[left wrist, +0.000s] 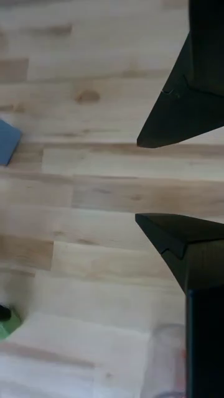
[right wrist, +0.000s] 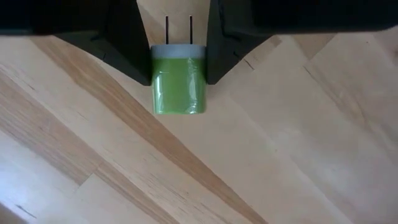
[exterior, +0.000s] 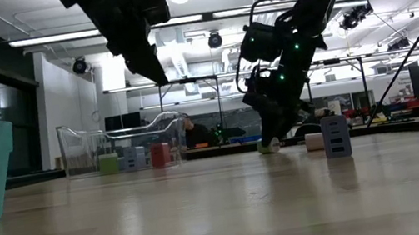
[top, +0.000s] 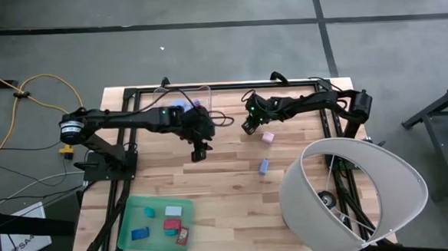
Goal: Pick & Place Office items
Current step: Put the green charger adapter into the transparent bin
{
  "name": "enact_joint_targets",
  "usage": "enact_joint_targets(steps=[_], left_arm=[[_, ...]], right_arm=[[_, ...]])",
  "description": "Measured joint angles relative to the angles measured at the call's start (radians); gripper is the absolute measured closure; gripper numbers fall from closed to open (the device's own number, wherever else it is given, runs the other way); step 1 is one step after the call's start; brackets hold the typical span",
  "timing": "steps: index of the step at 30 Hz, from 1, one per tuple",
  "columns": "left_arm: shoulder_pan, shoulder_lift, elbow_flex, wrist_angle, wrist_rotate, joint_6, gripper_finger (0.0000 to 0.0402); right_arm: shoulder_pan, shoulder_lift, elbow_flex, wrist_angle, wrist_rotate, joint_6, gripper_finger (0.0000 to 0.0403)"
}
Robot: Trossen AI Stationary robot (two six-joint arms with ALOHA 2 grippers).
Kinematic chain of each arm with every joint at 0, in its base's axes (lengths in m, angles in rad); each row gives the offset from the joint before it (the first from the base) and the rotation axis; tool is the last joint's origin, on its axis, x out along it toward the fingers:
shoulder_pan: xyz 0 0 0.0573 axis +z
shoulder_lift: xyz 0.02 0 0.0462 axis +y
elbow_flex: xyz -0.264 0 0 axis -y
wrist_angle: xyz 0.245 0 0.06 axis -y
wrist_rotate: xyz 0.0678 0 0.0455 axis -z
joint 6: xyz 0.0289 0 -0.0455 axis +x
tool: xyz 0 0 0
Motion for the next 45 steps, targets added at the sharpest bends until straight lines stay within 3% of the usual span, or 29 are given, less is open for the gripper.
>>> enact_joint_targets(steps=[4, 15, 20, 27, 45], left_arm=[[0.056, -0.005, 0.0, -0.001, 0.106, 0.024, 0.0224], [0.159, -0.005, 0.0, 0.03, 0.194, 0.115, 0.0224], [0.17, -0.005, 0.0, 0.077, 0.27, 0.156, 0.0224], [0.165, -0.005, 0.0, 0.091, 0.277, 0.18, 0.0224], [0.165, -0.005, 0.0, 0.1, 0.341, 0.147, 0.0224]], right_arm=[[0.0, -0.002, 0.0, 0.0, -0.025, -0.018, 0.0284], [0.04, -0.117, 0.0, 0.032, -0.107, -0.051, 0.0286], [0.081, -0.164, 0.002, 0.135, -0.183, -0.055, 0.0285], [0.138, -0.168, 0.002, 0.261, -0.286, -0.055, 0.0286], [0.292, -0.179, 0.0, 0.332, -0.277, -0.111, 0.0287]])
